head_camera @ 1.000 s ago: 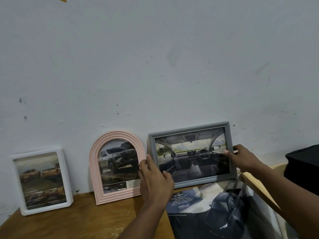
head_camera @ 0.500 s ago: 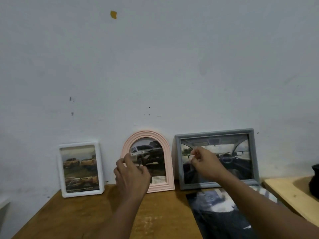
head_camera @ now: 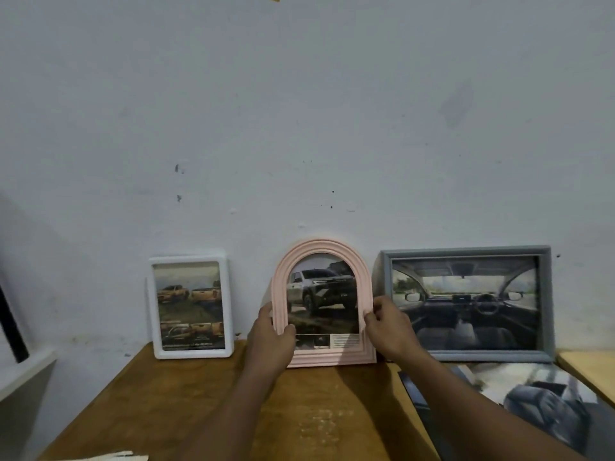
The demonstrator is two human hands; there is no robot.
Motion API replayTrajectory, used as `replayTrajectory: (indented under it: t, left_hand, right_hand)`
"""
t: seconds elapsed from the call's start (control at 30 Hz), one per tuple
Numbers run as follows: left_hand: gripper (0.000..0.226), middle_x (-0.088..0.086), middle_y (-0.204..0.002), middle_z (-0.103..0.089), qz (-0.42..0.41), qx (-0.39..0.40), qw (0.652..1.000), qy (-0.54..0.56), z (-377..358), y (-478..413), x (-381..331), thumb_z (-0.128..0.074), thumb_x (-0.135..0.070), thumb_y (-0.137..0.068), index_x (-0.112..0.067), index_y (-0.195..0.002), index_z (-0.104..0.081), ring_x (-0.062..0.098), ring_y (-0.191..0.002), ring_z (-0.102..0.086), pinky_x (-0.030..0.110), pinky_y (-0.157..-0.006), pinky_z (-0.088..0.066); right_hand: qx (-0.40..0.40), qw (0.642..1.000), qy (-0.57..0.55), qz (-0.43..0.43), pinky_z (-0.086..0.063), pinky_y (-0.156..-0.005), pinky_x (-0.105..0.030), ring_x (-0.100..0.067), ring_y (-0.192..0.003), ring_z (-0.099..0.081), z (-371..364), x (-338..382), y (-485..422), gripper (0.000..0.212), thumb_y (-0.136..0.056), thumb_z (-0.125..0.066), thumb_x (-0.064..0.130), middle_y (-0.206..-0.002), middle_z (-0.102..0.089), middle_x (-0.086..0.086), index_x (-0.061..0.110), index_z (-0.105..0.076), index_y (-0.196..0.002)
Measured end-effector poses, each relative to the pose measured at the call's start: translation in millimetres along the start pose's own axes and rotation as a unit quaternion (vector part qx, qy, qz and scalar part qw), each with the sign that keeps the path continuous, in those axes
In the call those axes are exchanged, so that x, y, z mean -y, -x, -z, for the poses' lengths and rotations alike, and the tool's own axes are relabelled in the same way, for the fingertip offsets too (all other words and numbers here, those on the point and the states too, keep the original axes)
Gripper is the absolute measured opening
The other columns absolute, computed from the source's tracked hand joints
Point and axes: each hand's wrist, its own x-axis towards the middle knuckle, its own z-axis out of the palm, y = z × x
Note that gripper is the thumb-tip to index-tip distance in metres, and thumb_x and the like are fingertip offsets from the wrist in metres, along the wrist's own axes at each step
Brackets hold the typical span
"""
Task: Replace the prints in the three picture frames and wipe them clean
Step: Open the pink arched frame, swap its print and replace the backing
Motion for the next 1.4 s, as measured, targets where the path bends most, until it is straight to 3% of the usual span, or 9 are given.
replayTrajectory:
  t: [0.13,0.33,0.4,0.5,0.8,0.97,1.13,1.27,1.4]
  left_hand:
    - [0.05,-0.011,-0.112,-0.055,-0.033,0.012,0.999,-0.012,12.9,11.9,-0.7,-0.057,-0.016,-0.102,-0.028,-0.149,-0.043,0.007,-0.09,-0.056,0.016,-0.064,-0.046]
    - [0.04,-0.001,-0.122,-0.061,-0.028,0.064,0.996,-0.061,51.2,52.9,-21.0,-0.055,-0.021,-0.103,-0.022,-0.143,-0.048,0.02,-0.107,-0.062,0.036,-0.091,-0.056]
    - [0.029,0.001,-0.113,-0.067,-0.011,0.104,0.991,-0.081,66.1,68.5,-23.5,-0.054,-0.022,-0.103,-0.018,-0.132,-0.055,0.022,-0.102,-0.068,0.035,-0.083,-0.06]
    - [0.019,0.007,-0.094,-0.072,0.056,0.167,0.982,-0.071,81.9,95.0,-23.4,-0.054,-0.023,-0.104,-0.008,-0.114,-0.061,0.019,-0.08,-0.074,0.032,-0.065,-0.062]
    - [0.047,0.013,-0.089,-0.065,0.275,0.278,0.92,-0.042,74.6,157.9,-7.1,-0.057,-0.046,-0.1,-0.001,-0.11,-0.061,0.02,-0.069,-0.057,0.031,-0.064,-0.049]
    - [0.042,0.01,-0.097,-0.065,0.203,0.283,0.935,-0.068,62.1,159.0,-24.5,-0.049,-0.051,-0.102,-0.011,-0.11,-0.061,0.018,-0.073,-0.055,0.029,-0.061,-0.048]
    - [0.042,0.005,-0.113,-0.062,0.021,0.212,0.976,-0.049,63.5,140.5,-73.4,-0.033,-0.054,-0.106,-0.019,-0.114,-0.055,0.022,-0.1,-0.063,0.042,-0.092,-0.058]
    - [0.06,0.004,-0.129,-0.057,0.005,0.176,0.984,0.018,82.9,131.1,-108.5,-0.03,-0.06,-0.104,-0.016,-0.141,-0.048,0.022,-0.105,-0.062,0.04,-0.09,-0.058]
    - [0.061,0.007,-0.143,-0.053,-0.008,0.157,0.987,-0.045,110.5,129.0,-113.5,-0.036,-0.057,-0.105,-0.013,-0.147,-0.046,0.025,-0.11,-0.061,0.04,-0.095,-0.054]
  right_hand:
    - [-0.01,1.0,0.003,0.005,-0.06,-0.077,-0.034,-0.021,-0.098,-0.064,8.8,1.9,14.4,0.012,-0.103,-0.052,0.022,-0.11,-0.062,-0.003,0.022,-0.048,-0.115]
    - [-0.011,1.0,-0.015,0.006,-0.058,-0.077,-0.036,-0.02,-0.096,-0.064,29.9,15.8,51.3,0.016,-0.1,-0.058,0.017,-0.106,-0.062,0.0,0.018,-0.052,-0.115]
    - [-0.001,1.0,-0.021,-0.004,-0.058,-0.076,-0.036,-0.02,-0.091,-0.065,40.4,19.1,65.0,0.014,-0.098,-0.06,0.016,-0.101,-0.064,-0.003,0.016,-0.055,-0.111]
    - [0.037,0.999,-0.025,-0.017,-0.058,-0.083,-0.041,-0.021,-0.09,-0.065,54.2,19.0,86.9,0.009,-0.097,-0.063,0.017,-0.096,-0.066,-0.005,0.014,-0.06,-0.105]
    - [0.063,0.996,0.011,-0.059,-0.056,-0.068,-0.034,-0.025,-0.086,-0.066,92.7,33.1,128.7,0.01,-0.093,-0.068,0.016,-0.091,-0.069,-0.009,0.012,-0.074,-0.086]
    - [0.072,0.994,0.082,-0.027,-0.059,-0.063,-0.032,-0.024,-0.074,-0.07,110.2,66.9,133.0,0.014,-0.088,-0.071,0.015,-0.09,-0.072,-0.017,0.002,-0.076,-0.089]
    - [0.085,0.99,0.11,0.013,-0.053,-0.047,-0.022,-0.017,-0.06,-0.068,103.4,107.0,143.4,0.02,-0.091,-0.071,0.023,-0.082,-0.071,-0.011,0.002,-0.071,-0.093]
    - [0.148,0.988,-0.044,0.003,-0.058,-0.052,-0.03,-0.024,-0.061,-0.073,87.5,134.5,155.2,0.027,-0.102,-0.056,0.022,-0.088,-0.071,-0.021,-0.003,-0.066,-0.107]
    - [0.204,0.976,-0.079,-0.002,-0.06,-0.062,-0.035,-0.03,-0.074,-0.075,64.3,142.2,160.2,0.026,-0.105,-0.051,0.018,-0.095,-0.071,-0.02,-0.002,-0.065,-0.116]
